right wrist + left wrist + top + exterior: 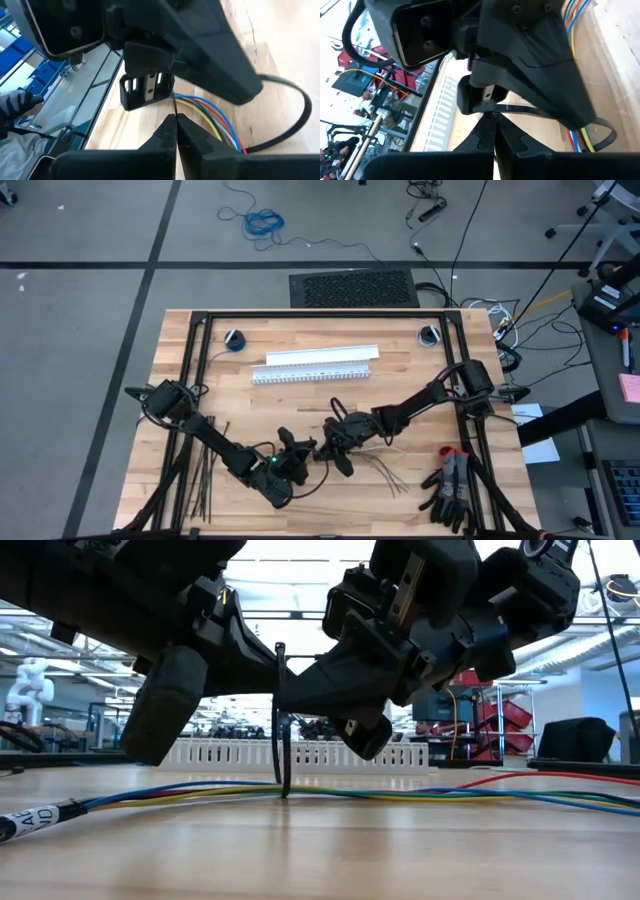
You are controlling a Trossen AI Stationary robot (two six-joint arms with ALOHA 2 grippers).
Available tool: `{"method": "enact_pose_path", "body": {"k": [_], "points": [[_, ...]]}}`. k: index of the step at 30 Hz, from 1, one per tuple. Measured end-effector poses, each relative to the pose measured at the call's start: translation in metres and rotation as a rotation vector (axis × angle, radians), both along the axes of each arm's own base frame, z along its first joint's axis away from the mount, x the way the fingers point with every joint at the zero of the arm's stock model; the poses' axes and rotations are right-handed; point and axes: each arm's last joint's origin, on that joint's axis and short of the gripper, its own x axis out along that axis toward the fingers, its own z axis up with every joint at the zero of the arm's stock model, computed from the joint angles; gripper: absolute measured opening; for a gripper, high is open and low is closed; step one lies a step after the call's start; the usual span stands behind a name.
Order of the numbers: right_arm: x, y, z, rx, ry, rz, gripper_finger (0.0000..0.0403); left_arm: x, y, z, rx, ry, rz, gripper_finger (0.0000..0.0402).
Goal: Ziptie cables
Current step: Wrap the black zip tie on the cables
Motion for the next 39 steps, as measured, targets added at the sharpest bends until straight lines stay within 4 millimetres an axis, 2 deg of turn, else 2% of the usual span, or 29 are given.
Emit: {"method": "enact_pose_path", "body": {"k": [18, 25, 30, 39], "points": [[0.006, -0.02, 0.004, 0.028, -0.049, -0.047, 0.0, -0.009, -0.005, -0.007, -0.023, 0.024, 0.005, 0.0], [0.005, -0.015, 0.004, 0.019, -0.053, -0.017, 0.0001, -0.008, -0.005, -0.007, -0.032, 0.029, -0.003, 0.0], [0.003, -0.002, 0.006, -0.015, -0.075, 0.017, 0.0028, -0.008, -0.006, -0.009, -0.044, 0.042, -0.022, 0.0], [0.003, 0.001, 0.009, -0.007, -0.11, 0.052, 0.0077, -0.008, -0.005, -0.008, -0.045, 0.038, -0.019, 0.0]]}}
